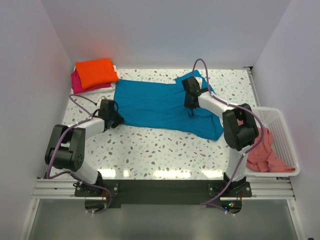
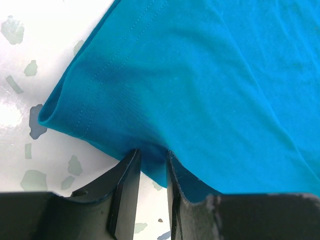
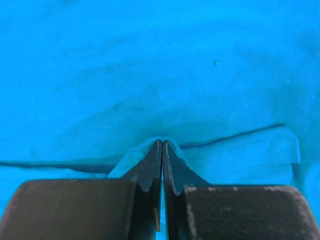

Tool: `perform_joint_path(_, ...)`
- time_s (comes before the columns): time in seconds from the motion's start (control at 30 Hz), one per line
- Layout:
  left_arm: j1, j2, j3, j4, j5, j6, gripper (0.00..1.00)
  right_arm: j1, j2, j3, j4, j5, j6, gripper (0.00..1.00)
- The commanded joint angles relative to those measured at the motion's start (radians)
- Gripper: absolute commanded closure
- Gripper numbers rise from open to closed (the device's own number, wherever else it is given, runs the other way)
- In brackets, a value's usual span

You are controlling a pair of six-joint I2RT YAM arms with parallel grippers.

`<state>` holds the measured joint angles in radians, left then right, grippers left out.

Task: Fold and stack the t-shirts
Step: Fold the tshirt

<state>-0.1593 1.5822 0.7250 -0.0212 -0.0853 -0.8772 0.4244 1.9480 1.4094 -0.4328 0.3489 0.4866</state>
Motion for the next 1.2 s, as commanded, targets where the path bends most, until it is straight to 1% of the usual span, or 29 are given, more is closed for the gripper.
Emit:
perform_joint_path(0.0, 0.003, 0.015, -0.001, 0.006, 0.004, 0.001, 0.69, -0.001, 0.022, 0.065, 0.012, 0.024, -0.045, 0.97)
perform_joint_path(0.07, 0.003, 0.012, -0.001, 0.006, 0.004, 0.001, 0.69, -0.001, 0.031, 0.077, 0.023, 0.021, -0.068, 0.93)
perform_joint_path(0.1, 0.003, 0.012, -0.001, 0.004, 0.005, 0.003, 0.69, -0.001, 0.034, 0.083, 0.026, 0.012, -0.072, 0.83)
perform_joint_path(0.17, 0.003, 0.012, 0.001, 0.004, 0.007, 0.003, 0.69, -0.001, 0.034, 0.097, 0.019, 0.01, -0.086, 0.72)
perform_joint_path(0.2, 0.003, 0.009, 0.001, 0.006, 0.01, 0.003, 0.69, -0.001, 0.031, 0.099, 0.016, 0.016, -0.088, 0.6)
perform_joint_path(0.33, 0.003, -0.022, 0.01, -0.008, 0.006, 0.009, 0.68, -0.009, -0.029, 0.071, -0.006, 0.039, -0.088, 0.39)
perform_joint_path(0.37, 0.004, -0.027, 0.013, -0.014, -0.007, 0.012, 0.68, -0.012, -0.065, 0.063, -0.015, 0.038, -0.08, 0.38)
perform_joint_path(0.47, 0.004, -0.036, 0.034, -0.045, -0.024, 0.018, 0.67, -0.016, -0.135, -0.002, -0.034, 0.029, -0.043, 0.41)
perform_joint_path(0.53, 0.004, -0.042, 0.039, -0.049, -0.025, 0.018, 0.67, -0.015, -0.21, -0.086, -0.018, 0.003, -0.019, 0.48)
perform_joint_path(0.57, 0.004, -0.041, 0.042, -0.051, -0.028, 0.02, 0.67, -0.015, -0.233, -0.116, -0.005, -0.007, -0.004, 0.6)
perform_joint_path(0.63, 0.006, -0.041, 0.05, -0.057, -0.033, 0.021, 0.67, -0.013, -0.282, -0.191, 0.017, -0.036, 0.016, 0.72)
perform_joint_path(0.67, 0.006, -0.039, 0.054, -0.059, -0.034, 0.023, 0.67, -0.012, -0.29, -0.216, 0.026, -0.072, 0.03, 0.84)
perform_joint_path(0.73, 0.006, -0.036, 0.06, -0.062, -0.036, 0.023, 0.67, -0.007, -0.308, -0.278, 0.06, -0.091, 0.047, 0.92)
perform_joint_path(0.8, 0.006, -0.034, 0.065, -0.066, -0.037, 0.023, 0.67, -0.007, -0.302, -0.303, 0.075, -0.119, 0.058, 0.95)
perform_joint_path(0.9, 0.007, -0.033, 0.07, -0.074, -0.045, 0.026, 0.67, -0.006, -0.274, -0.325, 0.094, -0.148, 0.069, 0.96)
perform_joint_path(1.07, 0.018, -0.03, 0.068, -0.08, -0.05, 0.029, 0.68, -0.009, -0.221, -0.328, 0.123, -0.165, 0.075, 0.96)
perform_joint_path(1.17, 0.024, -0.031, 0.065, -0.08, -0.051, 0.032, 0.68, -0.007, -0.192, -0.307, 0.121, -0.157, 0.073, 0.94)
